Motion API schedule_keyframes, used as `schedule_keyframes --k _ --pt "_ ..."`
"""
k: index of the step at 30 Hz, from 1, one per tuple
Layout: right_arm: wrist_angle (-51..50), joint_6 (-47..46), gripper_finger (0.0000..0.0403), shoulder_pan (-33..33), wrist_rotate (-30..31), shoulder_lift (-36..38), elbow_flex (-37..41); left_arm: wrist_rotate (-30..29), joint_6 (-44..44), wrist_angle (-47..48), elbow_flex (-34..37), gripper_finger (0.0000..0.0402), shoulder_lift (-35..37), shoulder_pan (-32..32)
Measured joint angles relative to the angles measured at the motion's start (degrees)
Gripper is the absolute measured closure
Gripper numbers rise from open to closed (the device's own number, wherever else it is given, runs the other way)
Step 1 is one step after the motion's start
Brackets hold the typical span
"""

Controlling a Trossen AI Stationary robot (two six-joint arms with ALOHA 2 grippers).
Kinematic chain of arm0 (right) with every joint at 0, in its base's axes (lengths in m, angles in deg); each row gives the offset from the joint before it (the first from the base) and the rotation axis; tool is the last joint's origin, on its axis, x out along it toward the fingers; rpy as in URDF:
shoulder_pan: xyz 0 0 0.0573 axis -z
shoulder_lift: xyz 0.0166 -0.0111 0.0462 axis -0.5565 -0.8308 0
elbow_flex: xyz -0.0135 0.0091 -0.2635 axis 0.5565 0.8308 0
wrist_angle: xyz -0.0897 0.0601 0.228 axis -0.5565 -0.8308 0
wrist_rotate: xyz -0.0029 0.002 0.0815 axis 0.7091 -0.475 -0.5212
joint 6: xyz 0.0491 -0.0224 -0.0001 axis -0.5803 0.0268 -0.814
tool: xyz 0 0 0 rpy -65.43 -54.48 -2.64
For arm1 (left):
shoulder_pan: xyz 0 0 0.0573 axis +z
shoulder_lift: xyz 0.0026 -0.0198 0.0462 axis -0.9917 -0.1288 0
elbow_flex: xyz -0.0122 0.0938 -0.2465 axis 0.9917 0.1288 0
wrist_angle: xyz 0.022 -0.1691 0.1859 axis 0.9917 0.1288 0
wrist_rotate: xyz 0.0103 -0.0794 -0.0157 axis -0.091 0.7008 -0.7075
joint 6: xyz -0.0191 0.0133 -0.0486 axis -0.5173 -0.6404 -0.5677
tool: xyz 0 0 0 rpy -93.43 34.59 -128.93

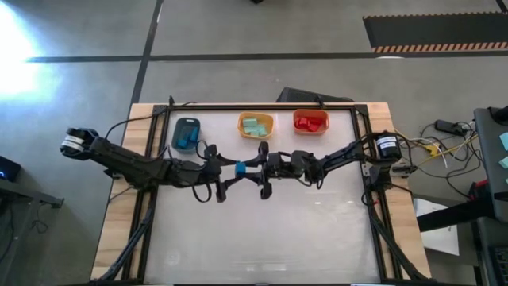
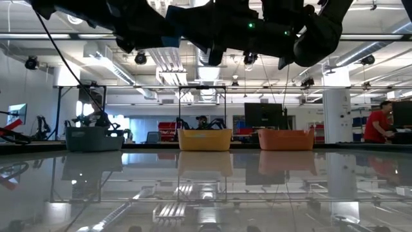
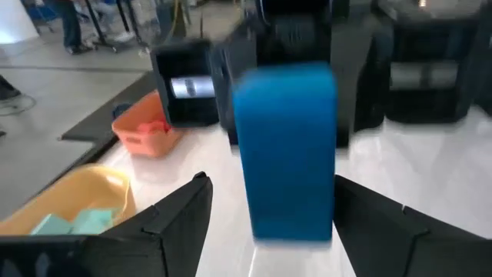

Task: Sort & place blocks by color
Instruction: Put the blue cube block into the dark blue bin

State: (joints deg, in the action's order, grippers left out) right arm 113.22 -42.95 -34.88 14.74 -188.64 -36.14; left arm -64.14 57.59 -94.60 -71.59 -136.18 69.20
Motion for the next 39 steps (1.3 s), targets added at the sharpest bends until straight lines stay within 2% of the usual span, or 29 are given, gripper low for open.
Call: schedule_keyframes --k 6,14,16,21,25,27,29,32,34,37,39 --pt "-0.09 0.39 0.0283 0.03 0.04 -0.04 0.04 0.37 1.43 -3.47 -0.07 0.0175 -1.71 0.77" --pt "-0.46 2.28 0.0283 0.03 -0.78 -0.07 0.11 1.59 0.58 -3.18 -0.11 0.0279 -1.77 0.77" --pt "-0.82 3.00 0.0262 -0.04 -0.48 -0.04 0.11 1.48 0.87 -3.04 -0.11 0.0279 -1.77 1.01" --pt "-3.21 1.52 0.0172 0.39 0.67 1.22 0.17 -2.32 -1.20 -1.49 -0.11 0.0279 -1.90 1.71" --pt "-15.78 0.52 0.0119 2.08 3.56 6.49 0.26 -9.49 -8.75 9.79 -0.22 0.0279 -1.50 3.72" --pt "-24.08 0.51 0.0102 2.68 7.36 10.08 0.24 -12.29 -13.74 16.19 -0.53 0.0279 -1.39 6.23" --pt "-33.48 0.06 0.0092 3.34 12.88 13.55 0.24 -12.60 -18.80 23.84 -1.11 0.0279 -1.15 9.98" --pt "-46.21 -0.88 0.0088 3.92 23.37 18.36 0.28 -12.50 -27.79 36.14 -1.42 0.0279 -1.22 18.05" --pt "-51.35 -0.93 0.0091 3.85 28.20 21.31 0.31 -12.29 -33.66 43.23 -1.94 0.0279 -1.28 24.44" --pt "-54.78 -1.32 0.0100 3.78 30.50 24.44 1.17 -9.51 -39.72 52.68 -1.98 0.0279 -1.31 33.64" --pt "-55.16 -1.39 0.0106 3.73 30.71 25.59 2.09 -7.21 -39.01 53.22 -1.34 0.0279 -1.31 38.10"
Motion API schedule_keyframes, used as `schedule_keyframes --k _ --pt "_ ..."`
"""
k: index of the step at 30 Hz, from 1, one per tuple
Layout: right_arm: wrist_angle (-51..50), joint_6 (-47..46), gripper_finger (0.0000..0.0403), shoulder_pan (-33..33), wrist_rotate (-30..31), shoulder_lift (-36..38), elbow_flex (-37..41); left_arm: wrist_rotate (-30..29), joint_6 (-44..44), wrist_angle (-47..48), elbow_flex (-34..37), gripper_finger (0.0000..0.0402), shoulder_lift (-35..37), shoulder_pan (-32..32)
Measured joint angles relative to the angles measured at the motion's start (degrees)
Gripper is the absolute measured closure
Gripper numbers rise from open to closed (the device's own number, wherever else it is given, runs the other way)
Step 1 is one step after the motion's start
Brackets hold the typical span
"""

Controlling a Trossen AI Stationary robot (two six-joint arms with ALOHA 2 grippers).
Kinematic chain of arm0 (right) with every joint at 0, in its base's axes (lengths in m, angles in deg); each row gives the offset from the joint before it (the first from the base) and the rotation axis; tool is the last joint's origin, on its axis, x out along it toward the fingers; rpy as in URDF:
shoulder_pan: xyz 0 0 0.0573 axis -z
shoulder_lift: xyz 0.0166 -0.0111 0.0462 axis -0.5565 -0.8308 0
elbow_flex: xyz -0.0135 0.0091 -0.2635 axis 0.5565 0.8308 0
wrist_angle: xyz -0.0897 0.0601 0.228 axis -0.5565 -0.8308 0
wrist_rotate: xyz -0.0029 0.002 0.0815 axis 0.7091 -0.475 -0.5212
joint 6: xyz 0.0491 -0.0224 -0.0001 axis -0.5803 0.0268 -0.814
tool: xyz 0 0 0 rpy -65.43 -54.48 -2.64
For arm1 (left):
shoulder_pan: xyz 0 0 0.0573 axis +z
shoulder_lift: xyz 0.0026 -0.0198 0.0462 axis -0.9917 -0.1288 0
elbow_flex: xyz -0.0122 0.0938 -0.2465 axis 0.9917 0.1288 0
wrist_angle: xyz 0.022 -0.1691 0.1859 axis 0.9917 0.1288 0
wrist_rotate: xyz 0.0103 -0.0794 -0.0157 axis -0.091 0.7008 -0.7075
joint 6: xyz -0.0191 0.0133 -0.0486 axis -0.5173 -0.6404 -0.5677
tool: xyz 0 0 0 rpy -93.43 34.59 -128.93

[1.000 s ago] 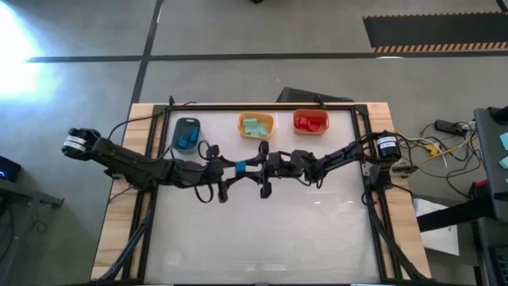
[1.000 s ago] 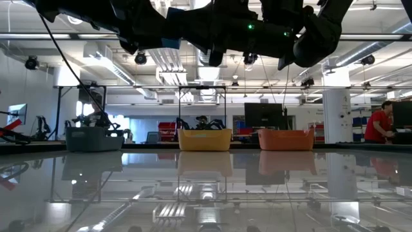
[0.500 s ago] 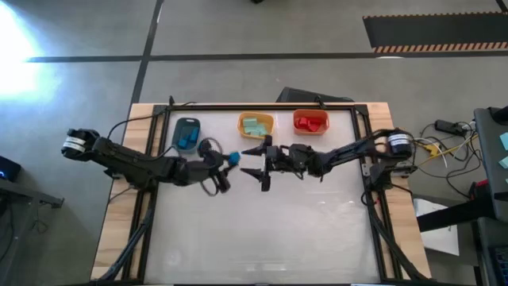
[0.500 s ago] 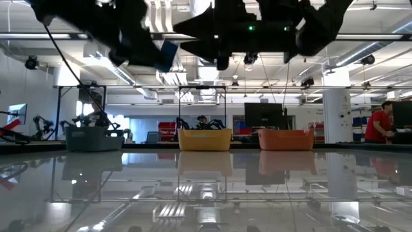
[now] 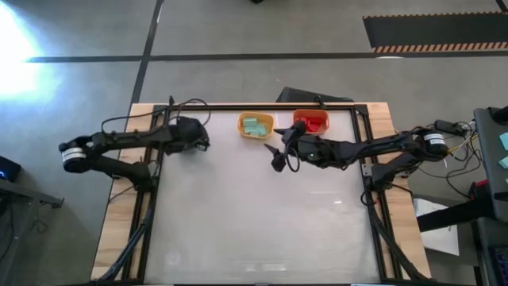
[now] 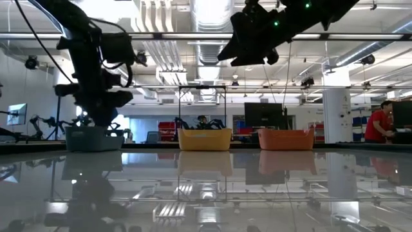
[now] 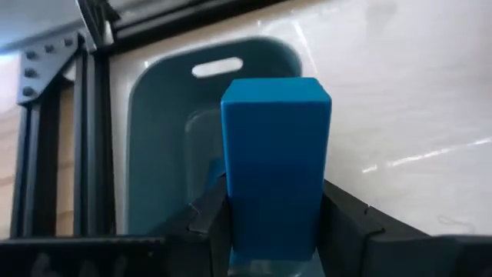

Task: Sort & place blocks by color
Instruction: Put the blue cube block into the dark blue bin

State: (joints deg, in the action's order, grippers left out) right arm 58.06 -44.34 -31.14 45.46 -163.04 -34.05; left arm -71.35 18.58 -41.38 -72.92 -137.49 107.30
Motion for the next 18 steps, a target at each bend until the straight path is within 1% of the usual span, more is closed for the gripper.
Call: schedule_keyframes --k 2,4,5,9,12,15,18 --pt "0.02 0.05 0.0110 -0.09 0.13 0.66 0.41 1.85 2.26 -0.37 0.28 0.0279 0.00 2.87" --pt "0.36 -0.08 0.0113 -0.17 0.11 0.85 0.51 1.95 2.88 -0.26 0.37 0.0278 -0.09 4.68" --pt "0.37 -0.09 0.0113 -0.17 0.10 0.67 0.54 1.87 2.91 -0.25 0.37 0.0271 -0.21 5.20" --pt "-0.06 -0.19 0.0109 -0.13 0.12 -0.52 0.69 1.31 3.18 0.86 0.02 0.0208 -0.22 5.73" --pt "-0.10 0.91 0.0108 -0.15 0.12 -0.83 0.69 1.31 4.17 1.35 0.02 0.0175 0.05 5.63" --pt "-0.43 7.36 0.0113 -0.15 0.13 -0.74 1.98 2.87 4.22 3.35 0.13 0.0163 1.04 3.58" --pt "-0.22 12.40 0.0123 0.38 -0.12 0.68 6.28 1.29 5.45 5.83 1.04 0.0160 3.93 -2.50"
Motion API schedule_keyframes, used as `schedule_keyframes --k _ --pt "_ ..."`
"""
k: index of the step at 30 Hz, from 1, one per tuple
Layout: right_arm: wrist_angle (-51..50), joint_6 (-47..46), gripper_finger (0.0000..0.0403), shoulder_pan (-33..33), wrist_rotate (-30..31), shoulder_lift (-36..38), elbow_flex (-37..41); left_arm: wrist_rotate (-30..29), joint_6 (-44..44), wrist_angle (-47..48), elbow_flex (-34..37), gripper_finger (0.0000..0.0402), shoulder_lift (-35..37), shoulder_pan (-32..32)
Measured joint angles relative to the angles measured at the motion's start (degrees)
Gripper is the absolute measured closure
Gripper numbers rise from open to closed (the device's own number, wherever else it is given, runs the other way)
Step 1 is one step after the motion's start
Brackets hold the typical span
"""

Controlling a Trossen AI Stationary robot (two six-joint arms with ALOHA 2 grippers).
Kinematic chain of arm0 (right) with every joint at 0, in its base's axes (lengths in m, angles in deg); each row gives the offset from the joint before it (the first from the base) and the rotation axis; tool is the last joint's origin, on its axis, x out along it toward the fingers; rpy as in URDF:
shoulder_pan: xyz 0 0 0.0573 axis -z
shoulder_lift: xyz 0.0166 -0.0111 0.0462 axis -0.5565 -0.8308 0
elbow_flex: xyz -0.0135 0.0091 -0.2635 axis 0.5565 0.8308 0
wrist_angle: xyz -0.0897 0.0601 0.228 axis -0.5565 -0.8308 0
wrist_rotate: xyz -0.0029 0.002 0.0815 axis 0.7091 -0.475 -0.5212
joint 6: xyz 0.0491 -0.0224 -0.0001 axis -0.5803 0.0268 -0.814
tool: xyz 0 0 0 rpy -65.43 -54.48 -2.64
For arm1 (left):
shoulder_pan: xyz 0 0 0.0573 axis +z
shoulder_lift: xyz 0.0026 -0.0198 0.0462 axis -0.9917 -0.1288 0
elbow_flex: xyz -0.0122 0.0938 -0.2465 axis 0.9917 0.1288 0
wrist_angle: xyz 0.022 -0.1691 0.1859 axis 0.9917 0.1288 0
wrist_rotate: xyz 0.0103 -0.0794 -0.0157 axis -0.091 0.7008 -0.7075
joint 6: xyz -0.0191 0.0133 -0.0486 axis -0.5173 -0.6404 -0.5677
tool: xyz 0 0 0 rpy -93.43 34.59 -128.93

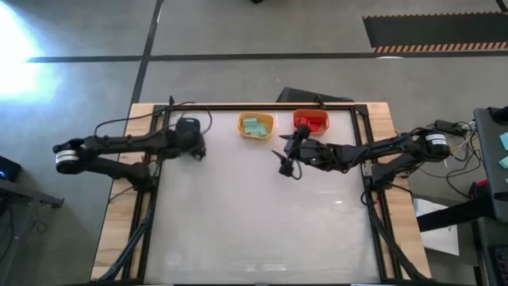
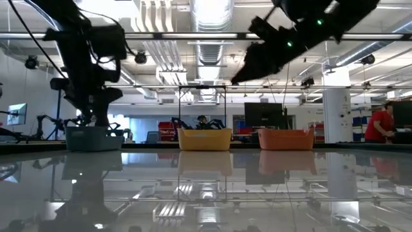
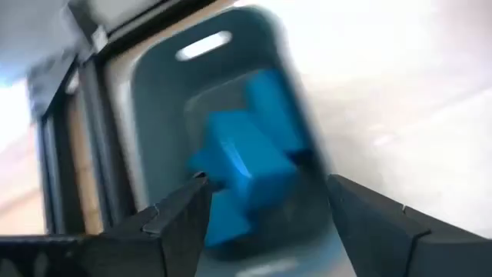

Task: Sort & place blocks by color
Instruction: Put the blue cube block into the dark blue bin, then return to home position

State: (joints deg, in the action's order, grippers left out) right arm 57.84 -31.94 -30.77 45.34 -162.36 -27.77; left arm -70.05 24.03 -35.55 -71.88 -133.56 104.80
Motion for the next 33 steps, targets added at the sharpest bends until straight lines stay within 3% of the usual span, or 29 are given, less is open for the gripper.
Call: schedule_keyframes --k 3,8,13,21,24,33 --pt "4.14 3.09 0.0135 1.47 -3.74 3.41 6.55 -0.14 5.13 0.55 1.00 0.0159 4.67 -8.61" --pt "13.76 6.33 0.0156 4.97 -20.24 11.35 20.12 3.98 17.01 -3.89 4.50 0.0163 14.91 -26.48" --pt "22.22 8.10 0.0176 6.08 -20.33 21.96 31.20 2.92 18.15 -12.86 10.00 0.0196 27.00 -37.22" --pt "23.00 9.34 0.0198 5.61 -21.28 42.18 42.02 3.26 30.28 -35.55 22.34 0.0288 40.90 -38.21" --pt "14.93 9.31 0.0206 4.39 -22.31 49.48 42.01 4.68 35.15 -43.13 27.05 0.0321 44.57 -38.21" --pt "8.60 13.00 0.0234 0.92 -21.85 66.02 42.03 6.94 37.94 -49.01 35.14 0.0388 55.06 -38.21"
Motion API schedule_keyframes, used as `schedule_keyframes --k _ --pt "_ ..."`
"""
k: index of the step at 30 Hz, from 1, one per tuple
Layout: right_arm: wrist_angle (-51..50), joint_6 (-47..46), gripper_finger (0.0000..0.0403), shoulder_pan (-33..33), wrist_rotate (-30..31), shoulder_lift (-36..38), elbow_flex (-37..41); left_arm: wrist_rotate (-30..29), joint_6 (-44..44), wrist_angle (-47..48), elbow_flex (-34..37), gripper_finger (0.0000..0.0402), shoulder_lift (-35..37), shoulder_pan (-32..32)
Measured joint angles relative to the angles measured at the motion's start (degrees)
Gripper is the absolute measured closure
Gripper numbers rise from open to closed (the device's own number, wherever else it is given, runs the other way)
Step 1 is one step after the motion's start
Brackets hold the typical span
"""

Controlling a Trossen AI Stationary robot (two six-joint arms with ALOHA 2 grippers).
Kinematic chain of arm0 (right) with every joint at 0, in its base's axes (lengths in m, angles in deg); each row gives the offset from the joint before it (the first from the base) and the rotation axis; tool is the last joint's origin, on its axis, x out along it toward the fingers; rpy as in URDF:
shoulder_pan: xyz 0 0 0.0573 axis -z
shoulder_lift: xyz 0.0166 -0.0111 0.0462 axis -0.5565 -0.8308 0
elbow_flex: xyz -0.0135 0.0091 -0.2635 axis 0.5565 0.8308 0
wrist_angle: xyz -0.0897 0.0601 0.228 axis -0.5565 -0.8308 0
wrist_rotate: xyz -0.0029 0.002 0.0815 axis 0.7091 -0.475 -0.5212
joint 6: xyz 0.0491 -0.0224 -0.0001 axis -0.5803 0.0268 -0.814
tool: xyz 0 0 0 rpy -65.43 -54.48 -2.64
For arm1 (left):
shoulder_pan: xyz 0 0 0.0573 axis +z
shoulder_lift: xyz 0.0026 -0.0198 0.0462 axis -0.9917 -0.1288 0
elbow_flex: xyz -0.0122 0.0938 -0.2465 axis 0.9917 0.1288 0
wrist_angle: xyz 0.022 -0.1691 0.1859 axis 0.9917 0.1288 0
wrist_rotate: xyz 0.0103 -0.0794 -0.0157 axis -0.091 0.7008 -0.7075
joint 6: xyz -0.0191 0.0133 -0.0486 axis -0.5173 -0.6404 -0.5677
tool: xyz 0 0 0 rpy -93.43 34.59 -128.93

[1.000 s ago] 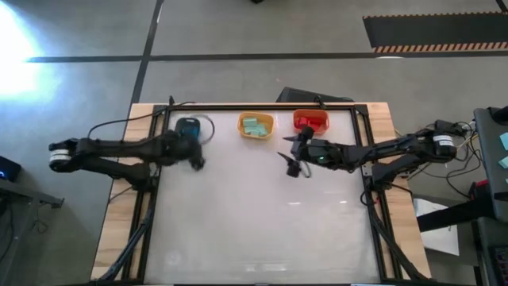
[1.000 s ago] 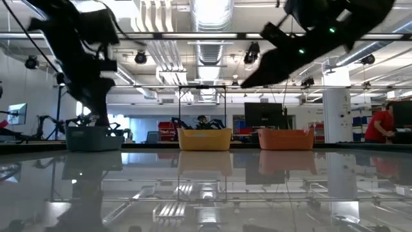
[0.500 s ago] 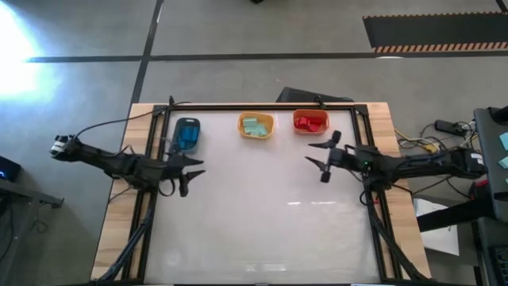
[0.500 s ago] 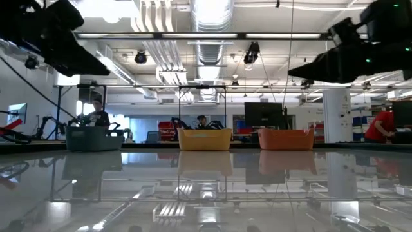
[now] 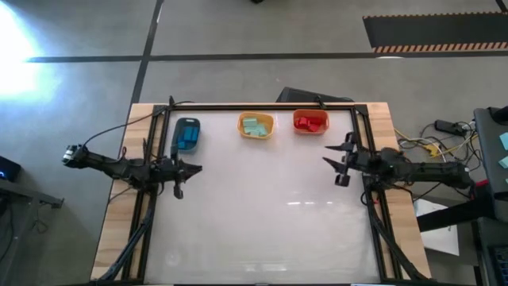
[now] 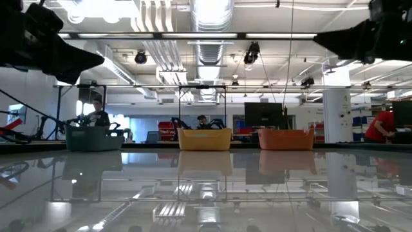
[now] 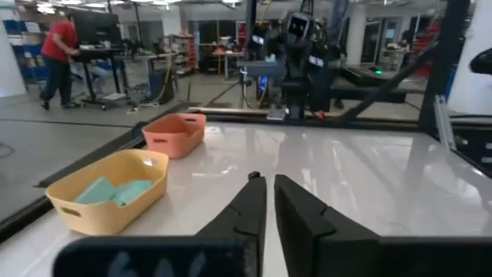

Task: Sort & place blocks by color
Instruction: Return to home position

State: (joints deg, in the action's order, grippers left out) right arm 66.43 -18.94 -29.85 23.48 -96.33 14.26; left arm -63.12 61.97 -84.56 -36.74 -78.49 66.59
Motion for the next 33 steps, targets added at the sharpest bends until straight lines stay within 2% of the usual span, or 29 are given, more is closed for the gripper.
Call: schedule_keyframes --k 9,13,21,33 --pt "-6.96 -0.08 0.0261 -1.09 -0.31 9.86 0.13 2.47 1.10 0.99 0.96 0.0399 5.36 0.00" --pt "-6.75 -3.59 0.0272 -1.12 -1.99 9.53 0.15 2.40 -0.26 0.87 0.98 0.0399 5.40 0.00" --pt "-8.46 -14.54 0.0275 -1.12 -1.03 7.48 0.17 2.34 -0.33 0.81 1.04 0.0398 4.94 0.00" --pt "-8.43 -15.36 0.0265 -1.12 -1.01 6.38 0.21 2.34 -0.34 0.82 1.11 0.0398 3.89 0.00"
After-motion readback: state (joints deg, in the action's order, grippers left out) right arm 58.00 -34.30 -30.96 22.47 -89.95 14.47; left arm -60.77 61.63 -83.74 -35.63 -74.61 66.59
